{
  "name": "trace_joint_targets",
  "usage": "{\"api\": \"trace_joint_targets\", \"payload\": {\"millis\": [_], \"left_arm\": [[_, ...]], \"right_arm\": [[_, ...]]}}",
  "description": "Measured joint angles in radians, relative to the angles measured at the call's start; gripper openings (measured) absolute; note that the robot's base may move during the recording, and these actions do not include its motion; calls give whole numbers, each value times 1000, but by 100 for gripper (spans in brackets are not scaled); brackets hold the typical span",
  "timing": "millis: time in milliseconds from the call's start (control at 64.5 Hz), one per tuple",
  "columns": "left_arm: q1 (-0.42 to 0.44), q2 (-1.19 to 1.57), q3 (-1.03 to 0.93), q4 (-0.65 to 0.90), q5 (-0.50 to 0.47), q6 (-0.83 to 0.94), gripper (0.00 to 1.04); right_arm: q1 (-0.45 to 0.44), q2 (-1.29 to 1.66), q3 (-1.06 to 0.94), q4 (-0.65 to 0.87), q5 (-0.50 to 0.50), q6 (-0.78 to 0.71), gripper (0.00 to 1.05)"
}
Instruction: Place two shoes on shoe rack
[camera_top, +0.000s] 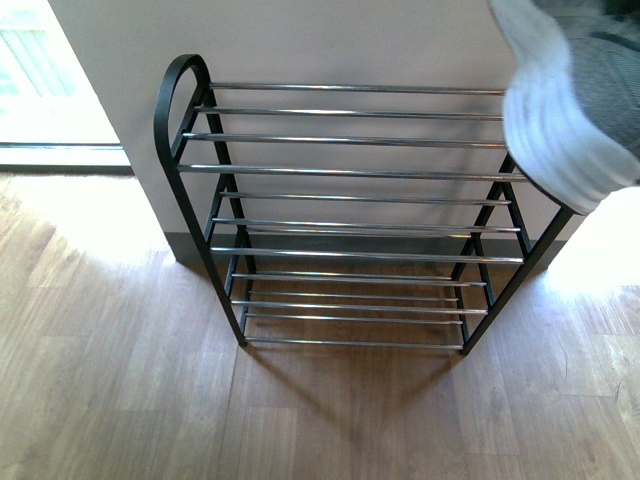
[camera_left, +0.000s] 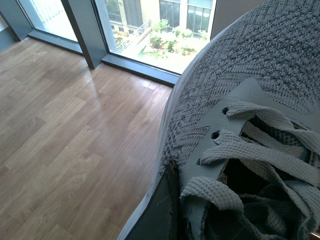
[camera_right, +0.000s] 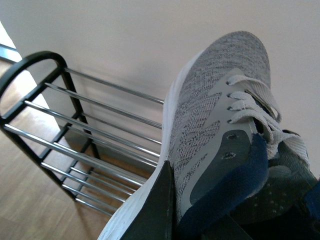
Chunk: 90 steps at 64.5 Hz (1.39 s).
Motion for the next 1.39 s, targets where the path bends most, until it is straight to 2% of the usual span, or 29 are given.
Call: {"api": "trace_joint_targets", "payload": {"millis": [217, 527, 713, 1100, 1240, 1395], "left_arm": [[0, 0, 0, 0, 0, 0, 2], [0, 0, 0, 0, 0, 0, 2], [0, 0, 0, 0, 0, 0, 2], [0, 0, 0, 0, 0, 0, 2], [0, 0, 0, 0, 0, 0, 2], [0, 0, 0, 0, 0, 0, 2]], "right_arm": [[7, 234, 163, 0, 124, -108, 1], [-66, 455, 308, -47, 255, -171, 1], [-97, 534, 368, -53, 289, -198, 1], [-97, 608, 465, -63, 308, -220, 1], [-100, 605, 463, -51, 294, -220, 23], [-102, 529, 386, -22, 237, -203, 49]]}}
